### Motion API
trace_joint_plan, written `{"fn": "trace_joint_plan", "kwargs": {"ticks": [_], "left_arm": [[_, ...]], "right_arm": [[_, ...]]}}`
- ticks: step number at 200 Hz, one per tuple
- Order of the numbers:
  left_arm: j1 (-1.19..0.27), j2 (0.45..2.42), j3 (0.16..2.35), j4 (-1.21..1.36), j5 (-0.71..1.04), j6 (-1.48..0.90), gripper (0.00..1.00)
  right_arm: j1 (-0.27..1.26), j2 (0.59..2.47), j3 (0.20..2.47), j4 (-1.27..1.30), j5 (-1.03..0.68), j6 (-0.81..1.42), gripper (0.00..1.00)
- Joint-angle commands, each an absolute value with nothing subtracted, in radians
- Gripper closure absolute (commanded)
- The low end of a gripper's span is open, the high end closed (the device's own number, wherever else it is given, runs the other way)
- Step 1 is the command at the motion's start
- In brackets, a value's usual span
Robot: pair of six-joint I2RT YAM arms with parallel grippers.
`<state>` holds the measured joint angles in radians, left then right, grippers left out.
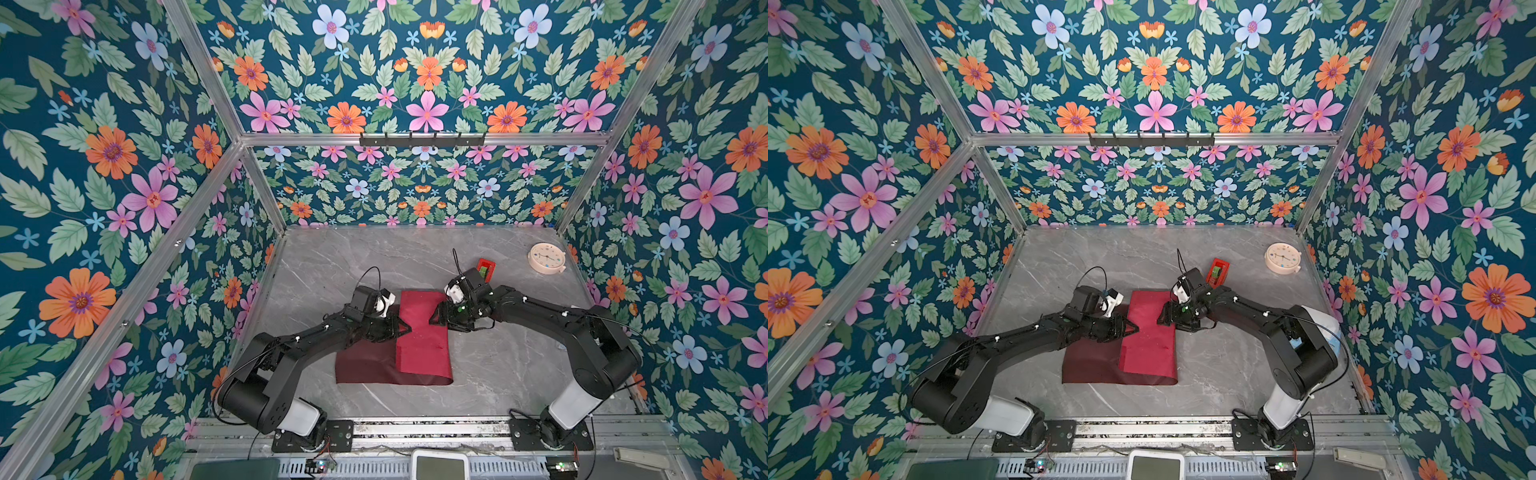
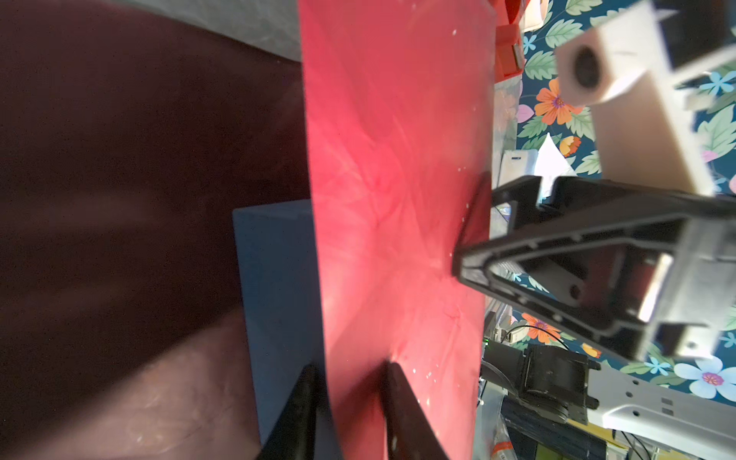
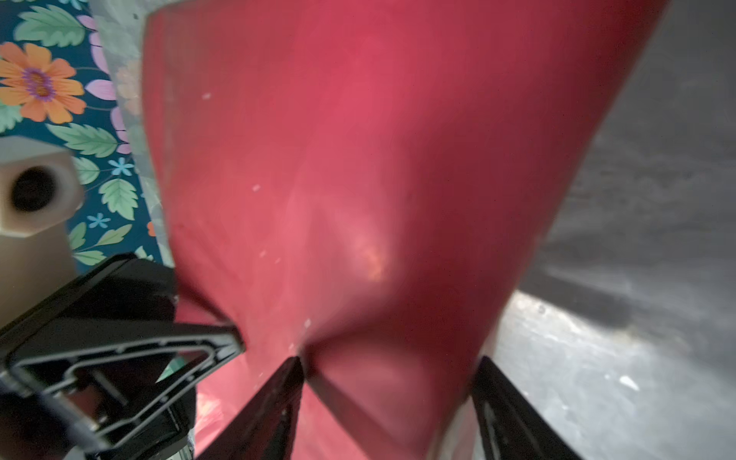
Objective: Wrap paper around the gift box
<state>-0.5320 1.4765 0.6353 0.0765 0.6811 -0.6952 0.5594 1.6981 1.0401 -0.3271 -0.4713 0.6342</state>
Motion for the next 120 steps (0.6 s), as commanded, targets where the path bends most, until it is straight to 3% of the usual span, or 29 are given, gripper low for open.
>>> {"fn": "trace_joint_plan", "kwargs": {"ticks": [1,40,86,120], "left_arm": [[-0.551,1.498,0.606,0.068,0.620,-0.753,0.74],[-0.552,1.513,0.584,0.132,0.594,-0.798,0.75],[-0.553,1.511,0.606,0.078,0.560,-0.759,0.75],[-0.552,1.529,0.627,0.068,0.561,-0.744,0.75]], "right_arm": [[0.557,1.727,1.085,-0.334,-0.494,0.578,0.32],[0.531,1.747,1.136,-0.403,-0.493,0.520,0.32],[0.498,1.674,1.077,-0.422,-0.511,0.490,0.20],[0.496,1.669,1.051,-0.421,-0.514,0.502,0.22]]}}
